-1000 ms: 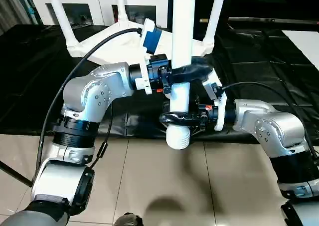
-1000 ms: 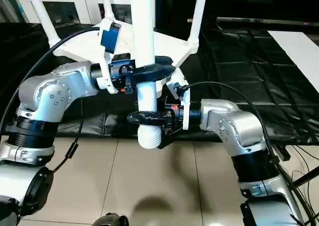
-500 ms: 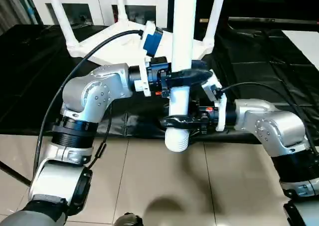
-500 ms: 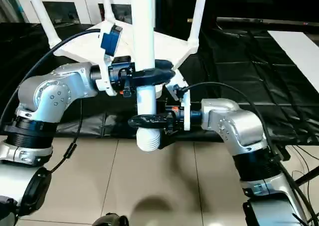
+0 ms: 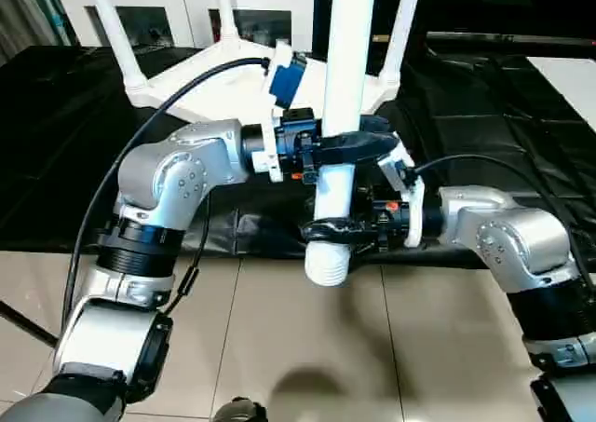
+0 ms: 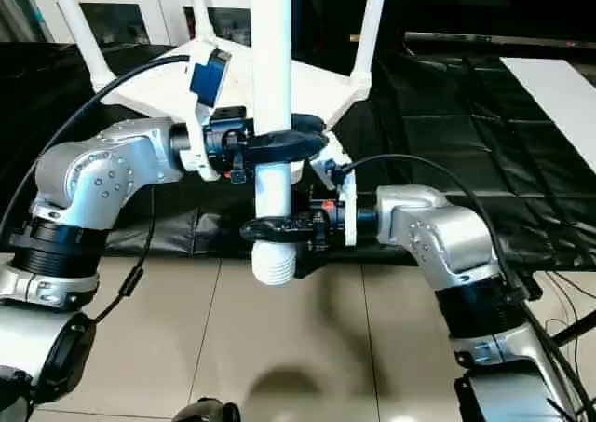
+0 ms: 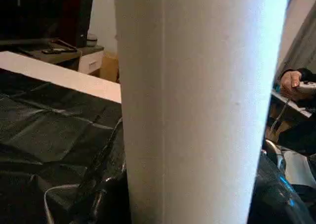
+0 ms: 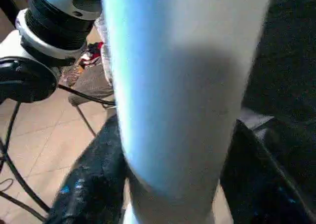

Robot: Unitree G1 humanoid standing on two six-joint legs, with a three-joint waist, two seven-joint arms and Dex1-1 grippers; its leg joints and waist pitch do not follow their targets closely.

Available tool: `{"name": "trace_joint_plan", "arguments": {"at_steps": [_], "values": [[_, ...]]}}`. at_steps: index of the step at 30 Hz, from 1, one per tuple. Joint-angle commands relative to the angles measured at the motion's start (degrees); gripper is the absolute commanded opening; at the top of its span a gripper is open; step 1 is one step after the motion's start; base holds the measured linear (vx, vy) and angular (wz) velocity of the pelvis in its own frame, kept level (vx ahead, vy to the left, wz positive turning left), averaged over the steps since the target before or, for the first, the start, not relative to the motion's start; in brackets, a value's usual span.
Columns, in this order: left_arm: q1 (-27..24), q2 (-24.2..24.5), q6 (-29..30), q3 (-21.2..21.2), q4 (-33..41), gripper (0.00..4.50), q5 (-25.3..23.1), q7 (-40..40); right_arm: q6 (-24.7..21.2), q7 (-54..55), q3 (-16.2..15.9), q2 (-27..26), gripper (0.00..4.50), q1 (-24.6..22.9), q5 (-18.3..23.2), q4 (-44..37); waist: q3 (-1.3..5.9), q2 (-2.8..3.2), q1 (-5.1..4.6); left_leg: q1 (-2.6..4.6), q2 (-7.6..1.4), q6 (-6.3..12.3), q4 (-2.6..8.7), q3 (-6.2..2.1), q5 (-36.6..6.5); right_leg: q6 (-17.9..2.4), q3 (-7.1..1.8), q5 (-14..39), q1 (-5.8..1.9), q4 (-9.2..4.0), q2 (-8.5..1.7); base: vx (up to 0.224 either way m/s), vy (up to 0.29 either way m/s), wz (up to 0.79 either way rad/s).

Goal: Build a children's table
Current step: Pick table leg

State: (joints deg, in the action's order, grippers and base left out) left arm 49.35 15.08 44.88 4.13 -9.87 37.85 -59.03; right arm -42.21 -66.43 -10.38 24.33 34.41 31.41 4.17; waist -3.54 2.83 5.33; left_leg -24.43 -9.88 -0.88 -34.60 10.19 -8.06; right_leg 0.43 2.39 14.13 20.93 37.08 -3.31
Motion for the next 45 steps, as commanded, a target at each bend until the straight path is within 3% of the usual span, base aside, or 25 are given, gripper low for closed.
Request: {"name": "trace_joint_plan", "arguments": {"at_steps": [1,2,5,7,9,10,12,19,21,23,25,27,29,30,31,32,35,37,38,40,42,43,44,45], "values": [[0.2,-0.2,0.1,-0.5,1.1,1.81,0.5,-0.3,-0.2,0.6,0.1,0.0,2.2,0.0,-0.1,0.2,4.84,-0.06,0.12,2.55,-3.15,1.83,3.01,-1.31,-8.2,-16.4,-2.01,-2.8,-1.9,-3.95,-4.66,0.0,0.0,0.0],[0.2,-0.2,0.0,-0.5,1.1,1.81,0.5,-0.2,-0.2,0.7,0.2,0.0,1.95,0.0,-0.2,0.3,4.89,-0.08,0.12,2.58,-3.14,1.83,2.97,-1.31,-7.9,-16.5,-2.03,-3.2,-1.92,-3.9,-4.66,0.0,0.0,0.0],[0.8,-1.1,0.7,-1.8,-0.1,1.81,0.9,2.1,0.0,1.2,0.9,-0.3,1.89,0.0,0.0,0.7,4.85,-0.19,0.17,2.55,-3.06,1.99,2.91,-1.24,-7.7,-16.7,-2.04,-3.4,-1.94,-3.93,-4.71,0.0,0.0,0.0],[1.3,-1.8,2.4,-3.3,-1.0,2.51,2.1,3.6,0.1,1.8,1.5,-0.4,1.84,-0.1,0.2,0.6,4.89,-0.45,0.22,2.49,-2.99,2.25,2.78,-1.19,-7.3,-16.9,-2.03,-3.7,-2.01,-3.87,-4.8,0.0,0.0,0.0],[1.4,-2.0,1.7,-3.7,-1.0,2.51,2.0,4.1,0.0,2.3,2.3,-0.7,1.83,-0.4,0.6,0.4,4.84,-0.47,0.22,2.47,-3.07,2.41,2.84,-1.22,-7.1,-16.7,-2.05,-3.1,-1.93,-4.01,-4.78,0.0,0.0,0.0],[1.3,-2.4,1.7,-4.3,-1.0,2.63,2.4,4.6,-0.1,2.6,2.9,-1.0,1.83,-0.6,1.1,0.1,4.89,-0.68,0.21,2.46,-3.08,2.39,2.83,-1.19,-7.1,-16.7,-2.04,-3.1,-1.99,-3.96,-4.78,0.0,0.0,0.0],[1.2,-3.2,1.3,-5.3,-1.0,2.91,3.1,5.5,-0.3,3.2,3.8,-1.5,1.83,-0.9,2.0,-0.5,4.88,-0.48,0.22,2.47,-3.04,2.56,2.79,-1.2,-7.2,-16.7,-2.02,-3.0,-1.94,-3.94,-4.75,0.0,0.0,0.0],[1.3,-7.9,-7.1,-9.5,-2.3,3.12,2.4,10.2,0.0,5.0,6.2,-2.7,1.83,-1.6,3.5,-1.7,4.9,-0.5,0.34,2.34,-3.13,2.67,2.82,-1.31,-7.3,-16.1,-2.04,-3.0,-2.15,-4.18,-4.9,0.0,0.0,0.0],[1.7,-11.7,-12.8,-12.8,-2.7,3.14,2.8,14.3,0.5,6.5,7.6,-3.5,1.83,-1.7,4.0,-1.8,4.92,-0.65,0.38,2.31,-3.22,2.78,2.79,-1.35,-7.3,-16.4,-2.02,-3.6,-2.26,-4.23,-5.02,0.0,0.0,0.0],[2.1,-14.7,-15.6,-16.1,-3.1,3.14,5.1,17.8,1.1,8.2,9.2,-4.7,1.83,-1.5,4.6,-1.2,4.96,-0.73,0.41,2.24,-3.18,3.29,2.71,-1.31,-6.8,-16.4,-2.0,-4.3,-2.21,-4.13,-5.03,0.0,0.0,0.0],[2.4,-19.4,-18.6,-21.3,-2.7,3.14,10.4,23.1,2.7,12.1,12.2,-7.1,1.83,-1.1,5.3,-0.2,4.98,-0.99,0.4,2.13,-3.12,3.4,2.51,-1.15,-7.3,-17.9,-1.97,-4.5,-2.25,-4.22,-5.31,0.0,0.0,0.0],[2.1,-21.6,-21.7,-23.3,-1.9,3.14,10.8,27.2,3.3,15.2,14.1,-8.5,1.83,-0.9,5.6,0.5,4.98,-0.85,0.5,2.18,-3.19,3.87,2.57,-1.33,-6.8,-17.1,-1.99,-4.2,-2.17,-4.17,-5.03,0.0,0.0,0.0],[0.5,-19.0,-24.2,-21.2,-2.1,3.14,1.9,33.1,5.6,20.2,15.2,-9.2,1.83,-1.9,3.2,-0.2,4.93,-0.65,0.34,2.32,-3.28,3.66,2.81,-1.46,-7.0,-14.9,-1.98,-3.0,-2.08,-4.29,-4.82,0.0,0.0,0.0],[0.1,-17.9,-24.3,-20.3,-2.2,3.14,-0.7,34.1,6.0,21.3,15.4,-9.3,1.83,-2.3,2.6,-0.7,4.9,-0.63,0.22,2.31,-3.31,3.46,2.91,-1.52,-7.1,-14.2,-2.03,-2.5,-2.01,-4.42,-4.74,0.0,0.0,0.0],[-1.0,-16.1,-23.3,-18.9,-1.7,3.14,-3.4,34.4,6.8,23.6,15.3,-9.1,1.83,-3.0,0.6,-1.6,4.9,-0.15,0.07,2.43,-3.37,2.76,3.04,-1.62,-7.3,-12.9,-2.04,-1.8,-1.9,-4.36,-4.7,0.0,0.0,0.0],[-1.8,-14.9,-22.6,-18.2,-1.4,3.14,-4.9,34.4,7.3,25.1,15.2,-9.0,1.83,-3.4,-0.8,-2.3,4.86,-0.33,-0.15,2.46,-3.32,1.92,3.22,-1.58,-7.4,-11.9,-2.04,-1.2,-1.87,-4.46,-4.58,0.0,0.0,0.0],[-7.2,-10.1,-22.6,-14.3,2.7,3.14,-14.0,36.4,9.0,34.0,15.2,-9.3,1.83,-5.6,-7.8,-5.0,4.95,0.29,-0.47,2.66,-3.33,-0.13,3.41,-1.63,-7.6,-11.5,-2.02,-1.9,-1.63,-4.3,-4.49,0.0,0.0,0.0],[-13.2,-5.8,-25.2,-9.1,5.6,3.14,-24.9,40.2,12.8,43.5,12.4,-8.7,1.83,-7.5,-18.4,-6.3,5.01,0.54,-0.54,2.69,-3.43,-1.55,3.55,-1.79,-7.6,-10.2,-2.0,-2.2,-1.48,-4.28,-4.48,0.0,0.0,0.0],[-14.7,-4.7,-25.7,-7.7,5.6,3.14,-27.9,42.1,13.8,47.3,12.1,-9.1,1.83,-7.8,-21.4,-6.3,4.9,0.52,-0.79,2.7,-3.25,-2.61,3.62,-1.67,-8.3,-9.6,-2.01,-1.6,-1.3,-4.37,-4.33,0.0,0.0,0.0],[-16.4,-3.8,-27.1,-6.6,5.5,3.14,-31.1,44.3,15.3,51.3,11.6,-9.6,1.83,-8.3,-24.7,-6.4,4.83,0.2,-0.81,2.97,-3.01,-3.35,3.71,-1.45,-11.5,-9.6,-2.24,1.6,-1.26,-4.74,-4.42,0.0,0.0,0.0],[-19.6,-5.5,-31.0,-8.6,6.1,3.14,-30.4,45.7,18.1,52.0,11.6,-11.6,1.83,-11.7,-24.4,-9.1,4.62,-0.17,-0.54,2.96,-3.25,-3.34,3.96,-1.56,-13.4,-9.6,-2.39,3.9,-1.14,-5.06,-4.64,0.0,0.0,0.0],[-21.1,-6.0,-32.7,-9.2,6.4,3.14,-29.9,45.3,19.0,51.9,11.6,-12.4,1.83,-13.5,-24.1,-10.0,4.35,0.15,-0.45,2.82,-3.39,-3.22,4.21,-1.65,-14.9,-9.2,-2.5,4.8,-1.08,-5.24,-4.8,0.0,0.0,0.0],[-22.4,-5.6,-33.6,-8.9,6.5,3.14,-30.5,45.4,19.8,52.3,11.4,-13.0,1.83,-15.1,-24.0,-10.5,4.27,0.12,-0.59,3.02,-3.38,-3.32,4.46,-1.72,-17.3,-8.8,-2.43,6.9,-1.28,-5.37,-4.7,0.0,0.0,0.0],[-22.4,-5.6,-33.6,-8.9,6.5,3.14,-30.5,45.4,19.8,52.3,11.4,-13.0,1.83,-15.1,-24.0,-10.5,4.19,-0.22,-0.69,3.72,-3.45,-3.69,4.73,-1.84,-22.4,-7.8,-2.39,12.6,-1.59,-5.78,-4.74,0.0,0.0,0.0]]}}
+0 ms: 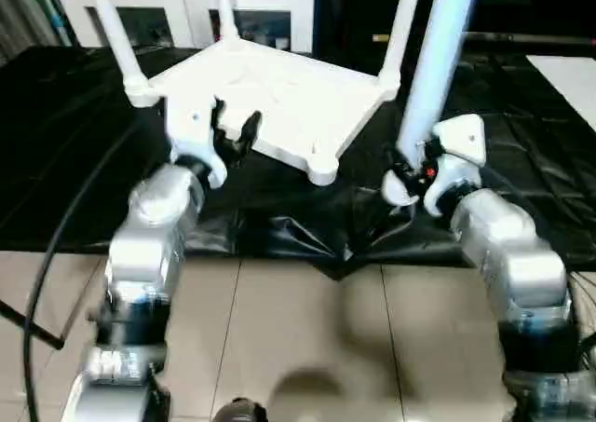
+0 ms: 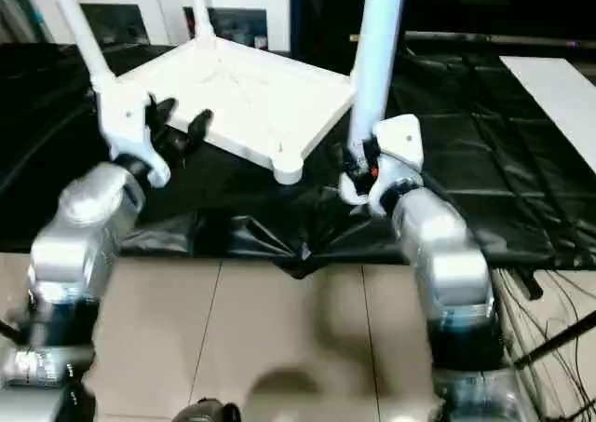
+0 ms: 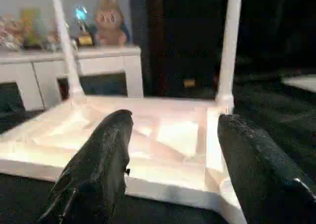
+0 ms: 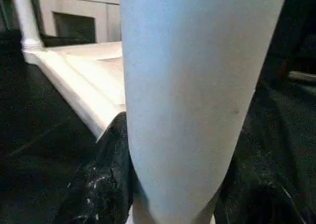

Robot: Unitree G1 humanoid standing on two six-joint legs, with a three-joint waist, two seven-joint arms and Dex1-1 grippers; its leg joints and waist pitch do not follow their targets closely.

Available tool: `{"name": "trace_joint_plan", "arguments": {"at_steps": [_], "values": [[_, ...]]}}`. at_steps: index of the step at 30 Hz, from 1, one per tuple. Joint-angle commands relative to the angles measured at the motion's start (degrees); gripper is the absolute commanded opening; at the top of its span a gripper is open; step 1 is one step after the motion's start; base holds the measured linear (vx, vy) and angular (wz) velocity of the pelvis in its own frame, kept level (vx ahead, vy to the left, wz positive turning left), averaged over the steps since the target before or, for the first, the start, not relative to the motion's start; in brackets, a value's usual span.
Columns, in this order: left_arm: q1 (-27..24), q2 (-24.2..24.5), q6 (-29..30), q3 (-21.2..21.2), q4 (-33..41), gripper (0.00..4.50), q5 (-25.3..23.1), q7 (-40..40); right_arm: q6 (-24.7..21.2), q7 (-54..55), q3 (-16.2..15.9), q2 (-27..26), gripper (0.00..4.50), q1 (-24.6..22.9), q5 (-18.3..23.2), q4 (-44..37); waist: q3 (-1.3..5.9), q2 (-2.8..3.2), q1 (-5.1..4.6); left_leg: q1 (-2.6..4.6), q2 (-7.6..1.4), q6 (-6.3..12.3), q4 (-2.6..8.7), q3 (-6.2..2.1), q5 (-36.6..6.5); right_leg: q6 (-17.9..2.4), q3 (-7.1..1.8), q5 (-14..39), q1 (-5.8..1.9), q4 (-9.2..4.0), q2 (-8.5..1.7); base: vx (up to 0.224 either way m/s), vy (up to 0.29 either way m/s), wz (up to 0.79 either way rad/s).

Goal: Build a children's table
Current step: Pick table leg

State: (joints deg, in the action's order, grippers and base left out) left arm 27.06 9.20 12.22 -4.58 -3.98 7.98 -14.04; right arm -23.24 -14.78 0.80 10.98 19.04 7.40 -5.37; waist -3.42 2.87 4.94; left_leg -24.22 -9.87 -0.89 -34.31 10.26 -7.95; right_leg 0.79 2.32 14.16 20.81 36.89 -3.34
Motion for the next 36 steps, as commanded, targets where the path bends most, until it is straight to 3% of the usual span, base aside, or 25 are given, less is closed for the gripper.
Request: {"name": "trace_joint_plan", "arguments": {"at_steps": [1,7,8,9,10,12,13,15,16,17,18,20,21,22,23,24,25,27,28,30,31,32,33,35,36], "values": [[-1.2,1.1,-2.3,0.6,0.2,3.14,-1.8,0.3,1.8,1.0,0.3,-0.3,1.83,-1.1,0.4,-1.0,3.71,-0.11,-0.61,4.06,-3.29,-3.87,4.69,-1.87,-27.4,-6.9,-2.24,19.7,-1.67,-6.45,-4.38,0.0,0.0,0.0],[-6.1,3.5,-2.3,3.1,1.6,3.14,-5.4,1.0,4.0,3.4,-0.1,-4.2,1.83,-4.8,0.6,1.3,1.92,0.72,-2.91,7.9,-2.49,-4.4,5.38,-2.7,-41.0,-3.3,0.28,36.6,-3.0,-10.17,-3.15,0.017,0.007,-0.04],[-6.3,3.4,-2.3,3.3,1.8,3.14,-5.7,0.9,4.5,3.3,-0.5,-4.3,1.83,-4.9,0.3,1.8,2.09,0.63,-2.75,-1.06,-0.55,0.26,6.95,-3.63,-35.5,-0.2,2.6,39.0,-10.1,-8.89,-5.32,0.053,0.033,-0.07],[-6.6,3.2,-2.8,3.3,2.0,3.14,-6.0,0.9,5.1,3.0,-0.8,-4.4,1.83,-5.0,-0.1,2.3,2.93,1.38,-1.6,0.4,0.04,1.27,6.18,-3.12,-33.4,-0.2,2.33,39.2,-9.64,-9.96,-6.03,0.069,0.054,0.29],[-6.9,2.8,-3.1,3.4,2.3,3.14,-6.2,1.2,6.0,2.6,-1.3,-4.6,1.83,-5.1,-0.5,2.7,3.13,-0.13,-3.35,-0.23,0.0,4.26,3.44,-3.58,-26.0,-1.5,3.06,41.2,-10.33,-12.09,-8.69,0.069,0.054,0.29],[-7.0,2.5,-2.9,3.2,2.3,3.14,-6.1,1.6,6.2,2.1,-1.9,-4.7,1.83,-4.9,-0.5,3.2,3.14,0.32,-3.52,-0.83,-0.38,6.79,2.29,-3.63,-18.6,-3.1,5.06,37.1,-11.57,-13.28,-9.28,0.098,0.059,0.55],[-7.3,2.2,-3.8,3.2,2.5,3.14,-6.1,2.0,6.8,2.0,-2.6,-4.8,1.83,-5.0,-0.9,3.3,3.19,1.47,-4.23,0.19,-0.24,7.97,3.67,-4.41,-18.6,-4.3,6.78,30.6,-11.67,-12.42,-6.52,0.109,0.056,0.56],[-7.3,2.0,-3.9,3.1,2.5,3.14,-5.9,2.2,7.2,2.0,-2.9,-5.1,1.83,-5.2,-0.9,3.3,4.0,2.76,-6.65,6.43,-0.39,15.76,5.79,-9.73,-17.4,-4.8,8.04,17.2,-8.93,-7.29,0.25,0.199,0.046,0.62],[-7.3,2.0,-3.9,3.1,2.4,3.14,-5.9,2.3,7.8,2.2,-3.1,-5.4,1.83,-5.3,-1.2,3.3,4.48,3.57,-8.54,13.07,-2.59,24.87,4.87,-15.89,-19.8,-4.2,5.53,15.3,-2.11,-0.26,1.99,0.222,0.042,0.65],[-7.3,2.0,-3.9,3.1,2.4,3.14,-5.9,2.3,7.8,2.2,-3.1,-5.4,1.83,-5.3,-1.2,3.3,5.02,2.64,-9.38,13.2,-3.69,31.53,4.08,-19.4,-11.8,-1.6,2.98,13.7,0.78,3.61,1.19,0.198,0.014,0.65],[-7.2,2.2,-3.9,3.1,2.3,3.14,-5.9,2.4,8.0,2.3,-3.0,-5.8,1.83,-5.4,-0.9,3.1,4.96,3.03,-9.64,14.2,-6.1,29.13,2.81,-16.62,-8.5,-0.6,1.01,11.3,3.11,3.83,-0.46,0.166,-0.03,0.49],[-6.9,2.4,-4.0,3.1,1.6,3.14,-5.9,2.2,7.6,2.6,-2.3,-6.2,1.83,-5.7,-0.3,2.5,3.27,0.47,-8.2,9.21,-4.23,22.95,6.43,-12.55,-13.9,2.5,-1.34,1.4,2.14,4.85,-0.88,0.154,-0.036,0.38],[-6.8,2.5,-4.3,3.1,1.3,3.14,-5.8,1.8,7.7,2.7,-2.0,-6.2,1.83,-5.9,-0.1,2.3,2.98,-0.44,-7.8,8.36,-2.86,20.97,6.79,-11.32,-17.3,1.5,-2.27,-0.1,1.25,2.43,-1.56,0.123,-0.083,0.17],[-6.7,2.5,-4.4,3.1,1.1,3.14,-5.8,1.5,7.8,2.7,-1.8,-6.1,1.83,-6.0,0.0,2.2,2.59,-2.67,-6.32,7.53,1.47,15.2,4.56,-7.07,-25.7,0.4,-5.69,4.4,-0.88,-5.02,-3.64,0.123,-0.083,0.17],[-6.6,2.4,-4.5,3.1,0.9,3.14,-5.7,1.4,8.1,3.0,-1.4,-5.8,1.83,-6.3,-0.2,2.2,2.25,-4.12,-5.34,6.14,4.92,12.66,-0.51,-4.6,-24.5,1.1,-9.38,20.1,-2.71,-8.73,-5.68,0.141,-0.149,0.3],[-6.6,2.3,-4.3,3.0,0.8,3.14,-5.5,1.4,8.6,3.2,-1.2,-5.8,1.83,-6.3,-0.5,2.4,2.96,-3.3,-4.39,4.11,5.65,9.24,-8.07,-4.53,-15.4,-2.5,-13.33,42.2,-5.4,-10.71,-9.01,0.174,-0.129,0.17],[-6.6,2.2,-4.3,2.9,0.8,3.14,-5.4,1.3,8.6,3.3,-1.2,-5.8,1.83,-6.3,-0.6,2.4,2.62,-3.27,-4.05,0.71,5.5,6.42,-9.07,-5.7,-11.3,-3.4,-12.84,42.9,-8.0,-8.94,-7.69,0.174,-0.129,0.17],[-6.9,1.9,-4.3,2.5,0.3,3.14,-4.3,1.0,7.2,4.0,-1.0,-6.0,1.83,-6.2,-0.7,2.1,3.06,-2.44,-3.87,-0.18,5.27,5.17,-8.63,-6.39,-8.1,-10.3,-12.29,31.3,-9.45,-8.36,-6.14,0.161,-0.056,0.09],[-6.9,1.9,-4.5,2.6,0.1,3.14,-4.3,0.9,7.2,4.1,-1.3,-5.8,1.83,-6.2,-1.0,1.9,2.62,-1.93,-3.56,2.68,5.7,0.88,-6.25,-5.17,-10.6,-14.0,-14.43,28.4,-8.28,-9.17,-0.55,0.146,-0.032,0.15],[-7.2,1.5,-4.5,2.4,-0.6,3.14,-3.7,0.8,6.6,4.1,-1.3,-5.6,1.83,-6.6,-0.9,1.2,2.82,1.99,-2.54,8.06,1.56,-3.92,1.44,-5.75,-9.8,-6.6,-12.89,20.8,-5.53,-7.72,5.14,0.138,0.042,-0.2],[-7.2,1.3,-4.4,2.3,-0.7,3.14,-3.4,0.7,6.6,4.1,-1.3,-5.6,1.83,-6.7,-0.9,1.1,4.04,3.45,-6.56,16.33,-9.04,-1.75,6.15,-12.08,-11.0,-0.9,-5.16,15.8,3.38,3.03,3.16,0.128,0.078,-0.39],[-7.2,1.2,-4.4,2.3,-0.8,3.14,-3.3,0.6,6.5,4.1,-1.2,-5.5,1.83,-6.7,-0.9,1.0,4.94,3.1,-5.97,16.96,-10.56,-1.22,5.15,-11.61,-6.7,1.0,-1.79,10.1,5.26,6.02,-0.3,0.159,0.098,-0.59],[-7.3,0.9,-4.6,2.0,-1.1,3.14,-2.9,0.9,6.1,4.0,-1.3,-5.1,1.83,-6.8,-1.4,0.6,4.54,2.83,-5.83,15.81,-9.85,-1.45,5.42,-9.89,-5.8,1.7,-0.82,7.0,5.45,6.25,-1.0,0.194,0.052,-0.56],[-7.5,0.5,-4.7,1.5,-1.5,3.14,-2.6,1.2,6.1,4.0,-1.3,-4.7,1.83,-6.8,-1.8,0.4,4.05,1.14,-5.61,15.94,-6.36,-1.17,6.55,-2.84,-9.8,-3.5,2.12,-5.9,6.39,3.3,-2.5,0.191,0.037,-0.55],[-7.6,0.4,-4.8,1.3,-1.7,3.14,-2.6,1.3,6.0,4.1,-1.1,-4.6,1.83,-6.7,-1.6,0.4,4.05,1.14,-5.61,15.94,-6.36,-1.17,6.55,-2.84,-9.8,-3.5,2.12,-5.9,6.39,3.3,-2.5,0.225,-0.041,-0.63]]}}
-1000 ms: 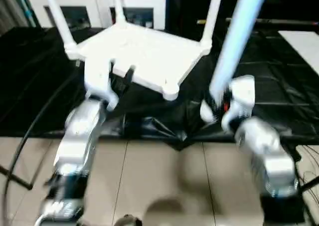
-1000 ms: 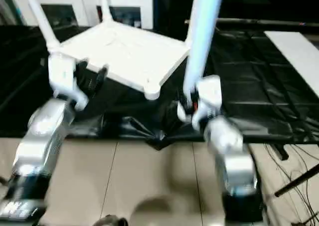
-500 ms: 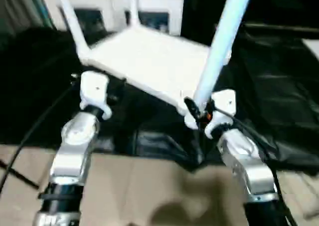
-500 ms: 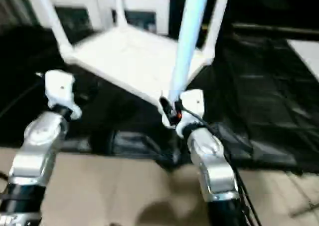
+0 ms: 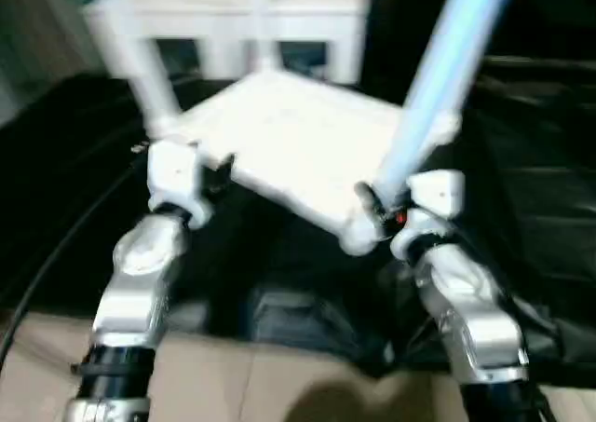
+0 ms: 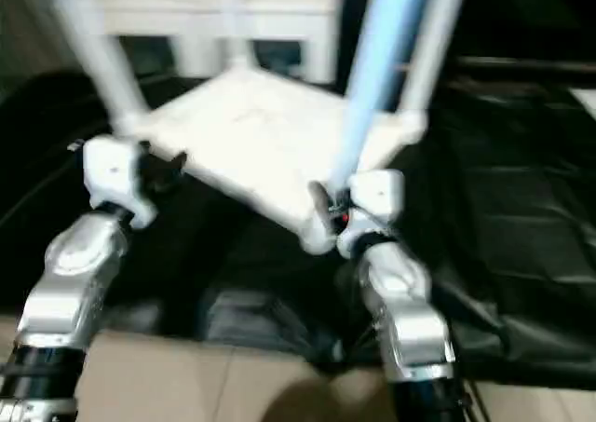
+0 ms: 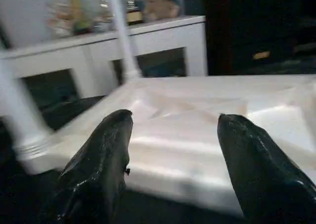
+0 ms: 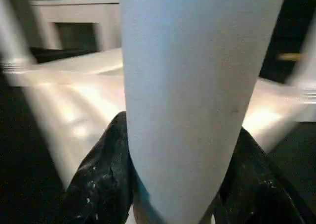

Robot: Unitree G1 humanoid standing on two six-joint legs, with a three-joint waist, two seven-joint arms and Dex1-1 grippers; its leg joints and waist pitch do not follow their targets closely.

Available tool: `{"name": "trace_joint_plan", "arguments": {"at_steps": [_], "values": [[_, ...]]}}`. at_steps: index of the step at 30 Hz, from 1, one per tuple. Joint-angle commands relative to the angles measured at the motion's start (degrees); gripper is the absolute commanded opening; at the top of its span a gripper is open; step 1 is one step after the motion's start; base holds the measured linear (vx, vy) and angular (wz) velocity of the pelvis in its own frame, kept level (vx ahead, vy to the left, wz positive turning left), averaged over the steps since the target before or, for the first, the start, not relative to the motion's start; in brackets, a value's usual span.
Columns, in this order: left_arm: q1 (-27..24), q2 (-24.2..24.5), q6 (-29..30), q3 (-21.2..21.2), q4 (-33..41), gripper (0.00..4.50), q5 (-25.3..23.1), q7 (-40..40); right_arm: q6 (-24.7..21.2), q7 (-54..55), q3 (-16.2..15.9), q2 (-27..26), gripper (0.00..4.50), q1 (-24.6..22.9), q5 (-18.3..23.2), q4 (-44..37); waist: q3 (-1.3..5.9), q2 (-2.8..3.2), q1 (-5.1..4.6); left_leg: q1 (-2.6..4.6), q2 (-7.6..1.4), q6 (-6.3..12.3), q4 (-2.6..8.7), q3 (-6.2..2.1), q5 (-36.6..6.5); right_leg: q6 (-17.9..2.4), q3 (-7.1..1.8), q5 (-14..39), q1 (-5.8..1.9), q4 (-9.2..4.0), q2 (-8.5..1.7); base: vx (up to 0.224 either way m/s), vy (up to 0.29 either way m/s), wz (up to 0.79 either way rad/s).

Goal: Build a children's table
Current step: Pick table leg

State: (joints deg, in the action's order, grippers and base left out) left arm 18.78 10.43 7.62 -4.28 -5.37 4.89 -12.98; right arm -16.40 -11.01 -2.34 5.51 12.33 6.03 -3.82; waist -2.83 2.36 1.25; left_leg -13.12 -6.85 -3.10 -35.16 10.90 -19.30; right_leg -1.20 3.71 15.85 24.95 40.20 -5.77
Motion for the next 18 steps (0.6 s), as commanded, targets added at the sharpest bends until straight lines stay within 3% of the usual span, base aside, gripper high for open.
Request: {"name": "trace_joint_plan", "arguments": {"at_steps": [1,2,3,4,5,6,7,8,9,10,11,12,13,14,15,16,17,18], "values": [[0.4,-1.0,-0.4,0.8,-0.4,3.14,0.8,0.2,-0.9,0.6,2.4,0.9,1.83,0.3,-0.1,-1.0,3.85,-4.05,-0.33,-3.36,0.61,5.9,2.96,-0.56,-6.8,-5.3,-3.91,-8.7,-8.11,-5.61,-1.5,0.225,-0.041,-0.63],[0.2,-1.1,-0.4,0.8,-0.4,3.14,1.0,0.2,-1.0,0.6,2.5,1.0,1.83,0.5,-0.1,-0.9,4.97,-4.14,0.87,-5.77,3.84,9.46,-6.57,-1.41,-7.7,-14.4,-11.02,7.9,-12.12,-10.61,-8.09,0.213,-0.065,-0.28],[0.0,-1.1,-0.4,0.8,-0.3,3.14,1.0,0.3,-1.0,0.6,2.5,1.1,1.83,0.5,-0.3,-0.9,5.31,-3.82,1.26,-8.22,2.79,8.61,-8.41,-3.6,-2.3,-16.5,-11.25,8.5,-13.49,-9.71,-8.78,0.211,-0.051,0.04],[-0.1,-1.0,-0.5,0.7,-0.2,3.14,1.1,0.3,-1.1,0.6,2.5,1.1,1.83,0.6,-0.5,-0.9,5.22,-3.39,0.74,-12.15,1.64,5.32,-10.75,-5.3,3.6,-17.6,-10.75,0.7,-14.63,-8.09,-8.64,0.211,-0.051,0.04],[-0.5,-1.0,-0.5,0.7,0.1,3.14,1.3,0.3,-1.2,0.4,2.5,1.2,1.83,0.7,-0.5,-0.9,5.01,-3.42,0.12,-13.87,0.42,1.94,-11.17,-6.19,8.8,-18.4,-8.44,-7.4,-13.97,-7.8,-8.7,0.21,-0.044,-0.1],[-0.5,-1.0,-0.5,0.7,0.1,3.14,1.3,0.3,-1.2,0.4,2.5,1.2,1.83,0.7,-0.5,-0.9,4.48,-2.71,0.15,-13.71,-0.12,1.34,-10.15,-6.37,11.6,-18.3,-6.56,-8.0,-12.5,-8.44,-8.27,0.191,-0.031,-0.16],[-0.9,-1.0,-0.6,0.5,0.3,3.14,1.6,0.3,-1.1,0.3,2.4,1.3,1.83,0.9,-0.4,-0.9,3.77,-1.32,0.24,-13.12,-1.11,2.6,-6.21,-6.16,17.0,-16.8,-2.82,-0.3,-10.07,-10.09,-5.92,0.191,-0.031,-0.16],[-1.8,-1.0,-0.8,-0.1,0.9,3.14,2.3,0.0,-1.2,0.0,2.0,1.5,1.83,1.5,-0.5,-0.8,3.07,0.45,-0.05,-12.12,-2.26,6.98,-0.31,-5.61,17.6,-12.4,-0.05,10.7,-10.46,-11.41,-2.78,0.199,0.014,-0.12],[-1.9,-1.1,-1.0,-0.3,1.0,3.14,2.5,-0.3,-1.3,-0.1,1.8,1.6,1.83,1.6,-0.4,-0.8,2.33,1.98,-0.63,-10.34,-3.0,7.1,2.05,-5.74,13.7,-9.4,1.69,14.3,-10.49,-11.76,-0.88,0.215,0.107,-0.16],[-2.4,-1.4,-0.3,-0.9,1.4,3.14,3.9,-1.3,-1.5,-0.4,1.6,1.7,1.83,1.7,-0.2,-0.8,1.52,3.62,-4.12,-7.81,-8.0,8.04,7.06,-11.98,-8.7,-4.3,3.61,12.7,-7.58,-0.57,4.24,0.215,0.107,-0.16],[-2.8,-1.5,0.6,-1.4,1.9,3.14,5.5,-2.6,-1.7,-0.9,1.5,1.8,1.83,1.9,0.2,-0.9,3.95,2.68,-3.77,-2.8,-10.07,14.56,5.23,-14.37,-8.4,-2.7,0.79,8.4,-4.06,1.18,3.11,0.226,0.095,-0.1],[-3.0,-1.5,1.2,-1.7,2.1,3.14,6.3,-3.4,-1.8,-1.2,1.4,2.0,1.83,2.0,0.5,-1.0,4.27,2.53,-4.13,-2.52,-9.59,17.56,3.91,-14.1,0.3,-1.5,0.2,4.6,-2.67,1.38,2.76,0.203,0.026,0.05],[-3.2,-1.4,1.6,-1.9,2.1,3.14,7.1,-4.3,-1.9,-1.6,1.4,2.1,1.83,2.2,0.9,-1.0,4.85,1.58,-3.8,-2.44,-9.08,23.2,1.65,-13.51,25.8,1.5,-0.88,-2.0,-1.24,1.23,1.8,0.203,0.026,0.05],[-3.7,-1.0,1.4,-1.8,2.5,3.14,9.7,-8.1,-2.2,-2.7,1.4,2.4,1.83,2.2,1.6,-1.2,5.49,0.59,-2.52,-2.25,-8.99,23.48,-0.68,-13.14,60.2,5.5,-3.83,-13.0,-0.37,-1.07,-0.37,0.136,0.014,-0.01],[-4.1,-0.7,1.2,-1.7,2.8,3.31,12.0,-11.6,-2.6,-3.9,1.5,2.8,1.83,2.2,2.5,-1.4,5.72,-0.5,-2.57,-2.31,-8.37,22.04,-1.54,-13.01,69.8,6.8,-5.56,-18.2,-0.14,-2.69,-1.87,0.0,0.0,0.0],[-4.5,-0.4,1.0,-1.6,3.2,3.41,14.0,-14.5,-3.0,-4.9,1.5,3.2,1.83,2.2,3.3,-1.6,5.88,-3.14,-2.42,-7.12,-3.53,18.43,-2.51,-10.96,61.6,5.4,-7.79,-31.6,-2.56,-4.19,-4.59,0.0,0.0,0.0],[-4.5,1.3,2.4,-0.3,3.2,3.48,15.7,-19.6,-3.6,-6.9,1.6,4.0,1.83,2.3,4.3,-1.7,5.1,-4.29,-0.6,-10.95,0.53,14.01,-1.07,-7.02,34.6,5.7,-6.47,-39.9,-5.55,-5.47,-3.89,-0.077,0.022,-0.11],[-4.5,2.5,3.5,0.7,3.2,3.48,16.6,-22.6,-4.0,-8.1,1.7,4.6,1.83,2.3,4.9,-1.9,5.19,-4.0,-0.12,-10.83,-0.11,11.64,-0.74,-6.49,23.5,5.5,-6.5,-39.4,-6.01,-5.67,-4.66,0.0,0.0,0.0]]}}
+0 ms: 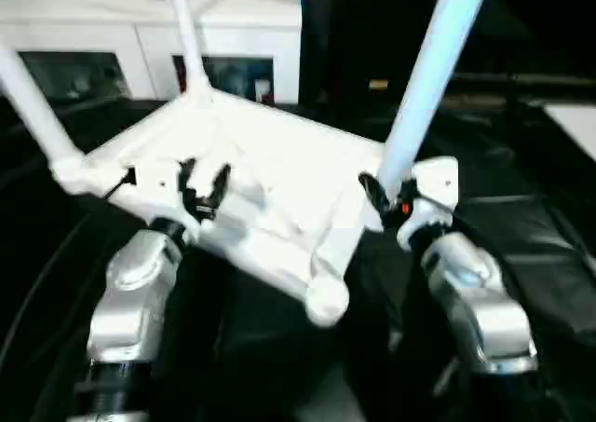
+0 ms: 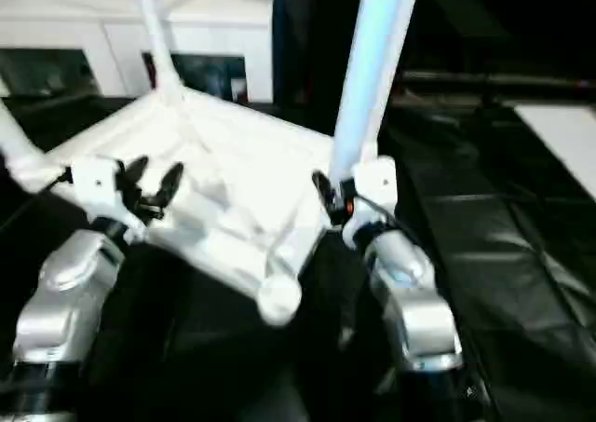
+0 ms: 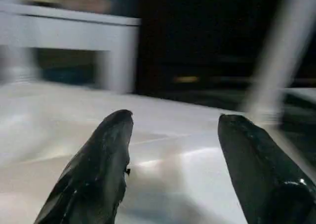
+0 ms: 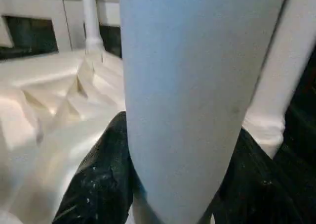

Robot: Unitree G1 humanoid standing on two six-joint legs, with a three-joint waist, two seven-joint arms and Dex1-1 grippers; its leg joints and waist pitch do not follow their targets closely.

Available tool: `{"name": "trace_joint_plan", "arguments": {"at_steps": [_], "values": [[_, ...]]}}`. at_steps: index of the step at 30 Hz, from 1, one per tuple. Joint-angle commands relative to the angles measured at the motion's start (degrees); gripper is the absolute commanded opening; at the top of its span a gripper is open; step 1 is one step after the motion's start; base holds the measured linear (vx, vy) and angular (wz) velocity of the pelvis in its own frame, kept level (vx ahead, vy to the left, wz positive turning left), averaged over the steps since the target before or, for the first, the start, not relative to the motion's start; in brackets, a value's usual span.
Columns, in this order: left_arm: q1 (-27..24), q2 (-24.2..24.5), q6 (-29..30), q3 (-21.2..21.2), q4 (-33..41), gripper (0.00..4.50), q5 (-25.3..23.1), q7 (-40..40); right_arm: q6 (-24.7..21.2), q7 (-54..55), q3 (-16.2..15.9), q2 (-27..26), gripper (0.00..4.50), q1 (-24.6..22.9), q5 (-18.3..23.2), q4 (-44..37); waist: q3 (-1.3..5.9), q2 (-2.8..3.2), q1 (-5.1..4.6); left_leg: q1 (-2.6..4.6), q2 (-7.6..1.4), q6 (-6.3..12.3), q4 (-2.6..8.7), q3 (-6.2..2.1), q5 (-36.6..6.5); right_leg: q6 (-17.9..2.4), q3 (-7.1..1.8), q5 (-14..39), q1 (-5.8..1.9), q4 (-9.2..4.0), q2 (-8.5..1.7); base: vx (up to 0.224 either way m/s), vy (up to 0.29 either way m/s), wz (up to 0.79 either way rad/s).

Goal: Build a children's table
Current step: Pick table leg

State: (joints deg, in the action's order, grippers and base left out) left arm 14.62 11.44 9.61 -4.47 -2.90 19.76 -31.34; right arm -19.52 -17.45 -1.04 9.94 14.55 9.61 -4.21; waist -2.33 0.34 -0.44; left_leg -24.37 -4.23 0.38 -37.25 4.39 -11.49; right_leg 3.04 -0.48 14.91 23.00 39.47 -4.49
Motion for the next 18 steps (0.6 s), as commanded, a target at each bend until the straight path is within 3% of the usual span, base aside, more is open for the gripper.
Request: {"name": "trace_joint_plan", "arguments": {"at_steps": [1,2,3,4,5,6,7,8,10,11,12,14,16,18], "values": [[0.5,3.9,1.7,3.0,-0.5,3.51,0.9,-8.2,-1.2,-3.8,0.3,1.4,1.83,0.0,1.7,-1.4,4.47,-1.13,1.65,0.95,-3.95,3.85,3.07,0.07,4.3,-0.9,-1.19,-33.2,-4.89,-4.98,-5.22,0.0,0.0,0.0],[1.4,5.7,1.5,4.5,-1.9,3.63,-0.2,-11.0,-1.4,-5.4,0.2,2.3,1.83,0.0,2.1,-1.4,4.04,-0.05,1.33,1.52,-5.08,1.59,4.4,0.23,-0.3,-4.8,-0.3,-24.6,-4.6,-5.19,-3.78,0.0,0.0,0.0],[2.4,7.4,0.3,5.9,-3.6,3.79,-1.9,-13.2,-1.3,-6.7,0.2,3.4,1.83,-0.1,2.3,-1.2,3.71,0.15,1.05,1.92,-5.66,1.27,5.12,0.09,-2.8,-7.0,0.21,-18.9,-4.31,-5.57,-3.19,-0.053,-0.011,-0.04],[2.7,7.6,-0.1,6.2,-4.0,3.9,-2.3,-13.7,-1.3,-6.9,0.2,3.6,1.83,0.0,2.3,-1.1,3.25,0.64,0.68,2.52,-6.65,0.52,6.07,0.22,-8.3,-11.1,0.54,-8.8,-3.82,-5.84,-2.68,-0.053,-0.011,-0.04],[5.9,9.5,-3.7,8.3,-9.0,3.9,-5.5,-17.9,-0.3,-8.7,0.9,5.4,1.83,0.6,2.7,0.0,3.04,1.0,0.6,2.8,-7.06,0.3,6.47,0.19,-10.7,-12.7,0.51,-5.1,-3.74,-6.26,-2.75,-0.065,0.005,0.0],[6.4,9.7,-4.1,8.5,-9.7,3.9,-5.9,-18.4,-0.2,-8.9,1.0,5.7,1.83,0.8,2.8,0.2,2.35,1.15,0.46,3.41,-7.34,-1.25,7.11,0.79,-17.6,-14.1,0.32,3.1,-2.98,-7.28,-2.45,-0.067,0.01,0.04],[7.1,9.9,-4.7,8.7,-10.9,3.9,-6.4,-18.9,0.1,-9.1,1.2,5.9,1.83,1.0,2.9,0.5,2.09,0.61,0.53,3.87,-7.44,-3.4,7.22,1.53,-22.9,-14.7,0.07,10.3,-2.83,-7.77,-2.97,-0.067,0.01,0.04],[10.3,8.8,-8.6,8.1,-16.2,3.9,-8.6,-16.7,1.1,-9.2,2.1,6.3,1.83,2.0,3.0,1.9,1.73,0.86,0.61,4.45,-7.41,-5.13,7.17,2.07,-26.8,-13.9,-0.2,17.2,-2.09,-8.71,-3.34,-0.08,0.022,0.07],[15.2,7.4,-13.0,6.5,-24.1,3.9,-10.2,-13.4,2.7,-9.9,2.9,6.9,1.83,3.5,3.3,4.2,1.95,1.32,0.86,4.9,-7.49,-6.75,6.93,2.09,-28.7,-12.3,-0.44,23.1,-2.04,-9.2,-4.01,-0.086,0.023,0.06],[17.1,7.1,-13.6,6.0,-27.1,3.9,-10.0,-12.0,3.4,-10.2,3.2,7.2,1.83,4.1,3.2,5.2,1.72,1.09,0.72,5.0,-7.41,-6.98,6.97,2.27,-29.6,-11.6,-0.4,24.7,-1.69,-9.67,-3.85,-0.09,0.025,0.01],[19.2,7.0,-15.0,5.6,-30.1,3.9,-10.4,-10.0,3.9,-10.4,3.4,7.4,1.83,4.7,3.1,6.1,2.08,1.41,0.7,4.85,-7.36,-7.41,7.09,1.98,-29.4,-11.2,-0.26,23.9,-2.14,-9.43,-3.92,-0.066,0.031,-0.06],[22.2,6.9,-16.4,4.8,-34.1,3.9,-9.1,-9.5,4.2,-11.1,3.6,7.8,1.83,5.6,3.3,7.4,2.62,1.1,0.59,3.28,-7.48,-6.22,7.61,1.8,-23.7,-12.1,-0.1,15.3,-3.32,-8.46,-3.88,-0.033,0.015,-0.03],[25.7,7.4,-18.6,4.7,-39.2,3.9,-10.2,-6.4,4.4,-12.0,3.6,8.0,1.83,6.7,3.5,8.8,2.77,1.06,0.67,3.31,-7.31,-4.99,7.33,2.19,-21.6,-13.1,-0.08,12.2,-3.21,-8.31,-3.75,0.0,0.0,0.0],[27.0,7.9,-19.6,5.2,-41.6,3.9,-10.9,-9.1,4.9,-13.3,2.8,8.5,1.83,7.0,3.2,9.3,2.72,0.67,0.83,3.2,-7.21,-3.44,7.0,2.6,-19.9,-13.6,-0.2,13.7,-3.24,-8.68,-4.1,0.0,0.0,0.0]]}}
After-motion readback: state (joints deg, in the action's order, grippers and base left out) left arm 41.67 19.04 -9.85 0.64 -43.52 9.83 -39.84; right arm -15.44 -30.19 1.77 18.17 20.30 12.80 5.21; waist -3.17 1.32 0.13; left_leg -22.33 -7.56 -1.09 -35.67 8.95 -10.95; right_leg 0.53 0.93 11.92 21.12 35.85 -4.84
